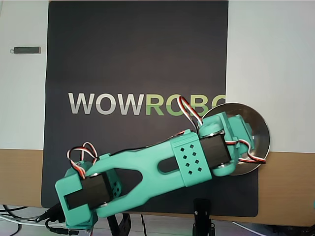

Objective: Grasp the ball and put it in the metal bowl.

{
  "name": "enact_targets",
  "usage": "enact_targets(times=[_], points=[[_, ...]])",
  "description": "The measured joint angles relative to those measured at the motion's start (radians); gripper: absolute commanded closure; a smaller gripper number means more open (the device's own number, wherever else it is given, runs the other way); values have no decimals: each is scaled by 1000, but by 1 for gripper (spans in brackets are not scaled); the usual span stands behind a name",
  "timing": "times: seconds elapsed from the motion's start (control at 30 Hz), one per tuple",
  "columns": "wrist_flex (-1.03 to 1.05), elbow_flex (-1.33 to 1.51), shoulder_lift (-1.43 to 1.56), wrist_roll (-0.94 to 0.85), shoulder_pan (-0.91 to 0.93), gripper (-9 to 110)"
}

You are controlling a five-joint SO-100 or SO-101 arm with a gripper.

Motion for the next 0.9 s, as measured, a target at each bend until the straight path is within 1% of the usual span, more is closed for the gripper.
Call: enact_targets(times=[0.3,0.33,0.4,0.57,0.67,0.73,0.9], points=[[0,0,0,0,6,42],[0,0,0,0,6,44],[0,0,0,0,9,54],[0,0,0,0,9,83],[0,0,0,0,9,96],[0,0,0,0,9,101],[0,0,0,0,9,101]])
